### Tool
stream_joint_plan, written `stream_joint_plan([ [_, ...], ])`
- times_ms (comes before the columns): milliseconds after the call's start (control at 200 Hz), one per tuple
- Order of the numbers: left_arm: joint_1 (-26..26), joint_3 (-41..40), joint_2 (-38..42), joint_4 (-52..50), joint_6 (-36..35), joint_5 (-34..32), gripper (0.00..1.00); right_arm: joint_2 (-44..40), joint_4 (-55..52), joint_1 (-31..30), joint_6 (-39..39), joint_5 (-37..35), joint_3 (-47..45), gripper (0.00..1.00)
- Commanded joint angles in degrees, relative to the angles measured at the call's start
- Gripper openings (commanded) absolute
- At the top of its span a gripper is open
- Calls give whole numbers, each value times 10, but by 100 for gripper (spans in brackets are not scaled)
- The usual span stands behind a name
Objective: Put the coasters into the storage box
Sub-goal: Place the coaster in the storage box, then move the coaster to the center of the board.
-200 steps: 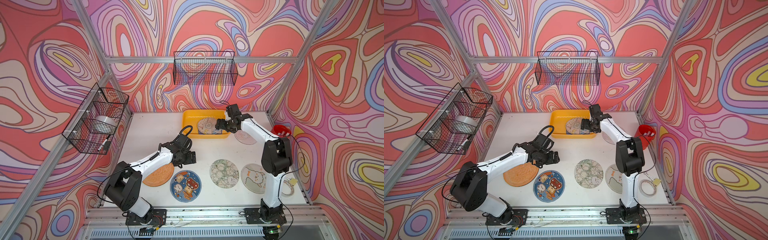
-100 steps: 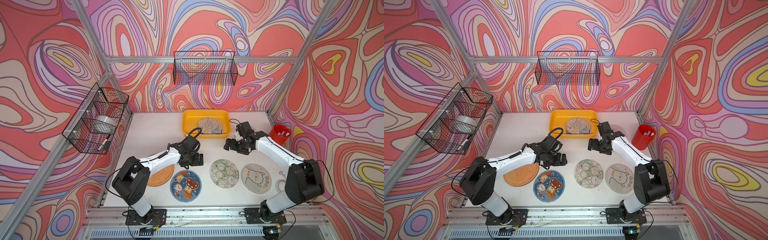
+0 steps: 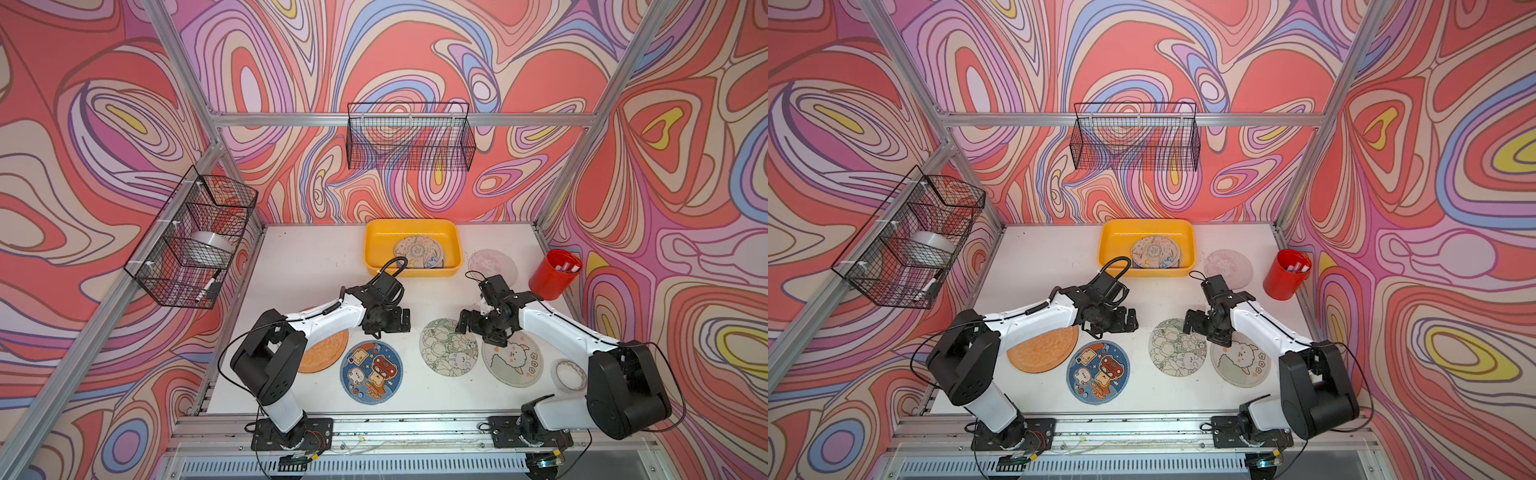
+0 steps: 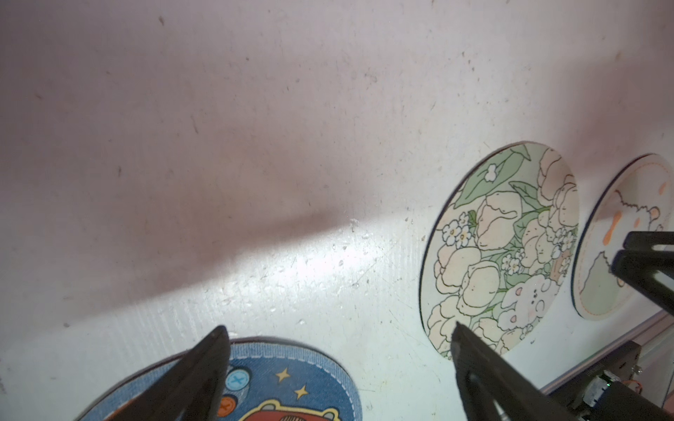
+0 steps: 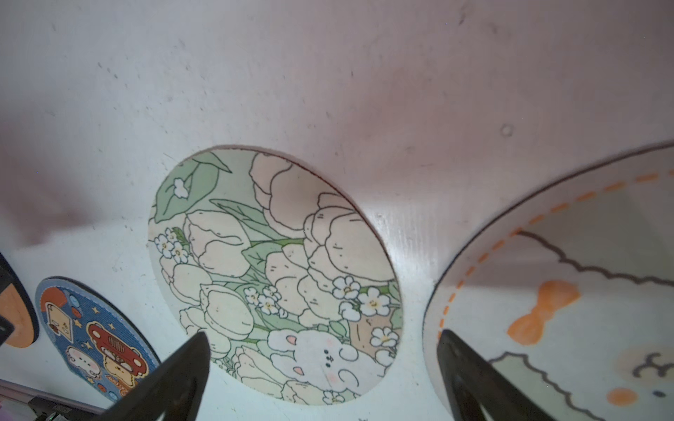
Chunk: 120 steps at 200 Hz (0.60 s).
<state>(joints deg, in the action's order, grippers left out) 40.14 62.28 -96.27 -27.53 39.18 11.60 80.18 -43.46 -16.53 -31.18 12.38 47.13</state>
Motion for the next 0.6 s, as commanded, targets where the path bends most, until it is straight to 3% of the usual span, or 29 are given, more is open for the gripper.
stream_joint_plan([
  [0,3,10,-8,3,-5,0,96,-7,22,0,-8,16,-13,98],
  [596,7,13,-15,-2,-7,-3,96,26,63,-25,-27,33,-53,98],
])
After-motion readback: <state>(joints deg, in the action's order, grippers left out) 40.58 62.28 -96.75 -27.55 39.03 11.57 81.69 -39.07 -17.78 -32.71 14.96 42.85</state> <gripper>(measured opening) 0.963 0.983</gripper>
